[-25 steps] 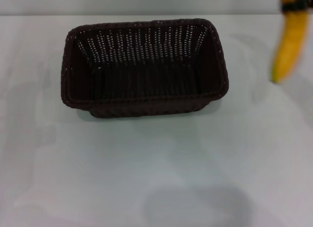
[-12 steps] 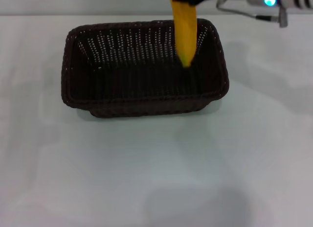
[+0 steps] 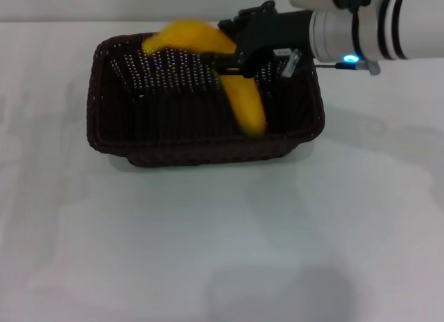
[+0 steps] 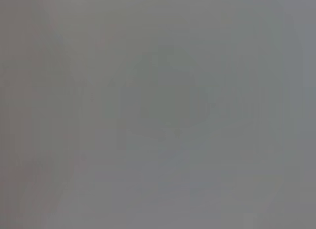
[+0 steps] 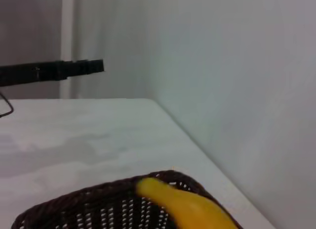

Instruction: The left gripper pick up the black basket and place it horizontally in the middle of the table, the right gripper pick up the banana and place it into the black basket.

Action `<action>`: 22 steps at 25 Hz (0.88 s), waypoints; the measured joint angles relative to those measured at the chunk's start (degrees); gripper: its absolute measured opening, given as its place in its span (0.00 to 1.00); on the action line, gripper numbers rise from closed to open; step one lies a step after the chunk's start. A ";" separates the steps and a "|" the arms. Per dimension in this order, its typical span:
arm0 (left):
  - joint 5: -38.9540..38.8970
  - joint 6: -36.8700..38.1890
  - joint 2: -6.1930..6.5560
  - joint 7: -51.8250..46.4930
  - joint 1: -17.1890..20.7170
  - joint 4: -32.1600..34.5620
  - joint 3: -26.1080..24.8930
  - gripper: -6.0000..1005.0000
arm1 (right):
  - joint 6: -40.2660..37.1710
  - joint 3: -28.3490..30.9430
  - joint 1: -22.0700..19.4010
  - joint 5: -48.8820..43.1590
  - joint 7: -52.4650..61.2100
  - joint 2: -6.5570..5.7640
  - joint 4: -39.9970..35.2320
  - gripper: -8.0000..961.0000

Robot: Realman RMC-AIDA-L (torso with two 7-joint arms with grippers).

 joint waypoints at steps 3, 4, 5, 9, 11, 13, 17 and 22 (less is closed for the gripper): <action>0.03 -0.04 0.01 -0.15 0.05 -0.01 0.00 0.68 | -1.26 -0.30 -0.78 1.52 -0.20 0.11 0.16 0.57; 0.02 -0.05 0.01 -0.17 0.08 -0.01 0.00 0.68 | -1.50 -0.08 -1.43 2.26 -0.45 0.06 0.45 0.62; 0.02 -0.06 0.01 -0.21 0.16 -0.01 0.00 0.68 | -1.82 0.24 -2.36 3.15 -0.97 -0.03 1.17 0.67; -0.07 -0.07 0.01 -0.27 0.48 -0.13 -0.01 0.68 | -5.31 2.98 -8.56 8.35 -3.95 0.01 4.76 0.79; -0.08 -0.07 -0.02 -0.27 0.57 -0.17 -0.01 0.68 | -8.21 4.54 -13.39 17.46 -8.84 -0.07 5.87 0.82; -0.07 -0.07 -0.05 -0.22 0.72 -0.20 0.00 0.68 | -8.38 6.47 -17.04 29.97 -15.06 -0.24 4.84 0.84; -0.08 -0.05 -0.08 -0.09 0.80 -0.20 -0.01 0.68 | 2.33 11.87 -20.62 56.06 -26.77 -0.27 -5.68 0.90; -0.22 0.37 -0.08 -0.08 0.33 -0.36 -0.01 0.68 | 28.31 17.06 -18.99 82.31 -48.74 -0.03 -31.63 0.91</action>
